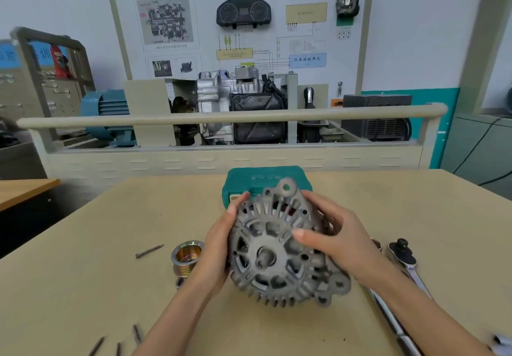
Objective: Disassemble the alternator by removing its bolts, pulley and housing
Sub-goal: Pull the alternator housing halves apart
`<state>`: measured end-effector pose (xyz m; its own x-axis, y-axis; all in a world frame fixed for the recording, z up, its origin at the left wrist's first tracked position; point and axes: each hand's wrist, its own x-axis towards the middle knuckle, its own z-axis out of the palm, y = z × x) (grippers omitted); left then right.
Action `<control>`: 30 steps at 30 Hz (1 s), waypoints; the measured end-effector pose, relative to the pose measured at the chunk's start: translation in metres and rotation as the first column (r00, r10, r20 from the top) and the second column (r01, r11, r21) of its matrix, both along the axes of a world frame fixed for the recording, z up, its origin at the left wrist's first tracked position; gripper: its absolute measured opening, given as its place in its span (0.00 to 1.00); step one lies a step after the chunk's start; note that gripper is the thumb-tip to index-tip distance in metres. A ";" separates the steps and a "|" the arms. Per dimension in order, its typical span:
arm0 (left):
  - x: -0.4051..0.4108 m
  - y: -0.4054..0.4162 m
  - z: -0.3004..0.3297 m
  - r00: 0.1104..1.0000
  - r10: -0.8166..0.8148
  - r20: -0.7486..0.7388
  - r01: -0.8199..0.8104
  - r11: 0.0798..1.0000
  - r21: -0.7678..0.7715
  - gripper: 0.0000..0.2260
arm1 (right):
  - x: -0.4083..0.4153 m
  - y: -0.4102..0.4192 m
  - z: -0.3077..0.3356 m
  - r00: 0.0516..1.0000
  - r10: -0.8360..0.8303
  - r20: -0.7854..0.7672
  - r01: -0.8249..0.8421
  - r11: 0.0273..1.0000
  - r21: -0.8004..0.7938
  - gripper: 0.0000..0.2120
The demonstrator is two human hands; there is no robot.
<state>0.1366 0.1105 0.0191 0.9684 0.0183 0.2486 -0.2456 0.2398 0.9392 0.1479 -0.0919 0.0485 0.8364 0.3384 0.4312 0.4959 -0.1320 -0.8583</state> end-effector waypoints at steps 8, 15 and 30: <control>-0.018 0.010 0.014 0.956 -0.022 -0.294 0.053 0.994 0.096 0.16 | -0.028 0.004 -0.021 0.997 -0.024 0.069 0.049 0.918 -0.393 0.64; 0.002 0.007 0.037 0.860 -0.154 -0.486 0.241 0.963 0.121 0.25 | -0.028 0.004 -0.025 0.998 0.063 -0.022 -0.066 0.876 -0.479 0.64; 0.005 0.000 -0.010 0.910 0.334 0.246 -0.362 0.929 0.076 0.17 | 0.004 -0.012 -0.033 0.554 0.273 0.786 0.434 0.712 -0.553 0.54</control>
<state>0.1416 0.1109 0.0092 0.8241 0.3013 0.4797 -0.5010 -0.0076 0.8654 0.1514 -0.1036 0.0152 0.3040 0.7483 0.5897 0.8273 -0.5143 0.2262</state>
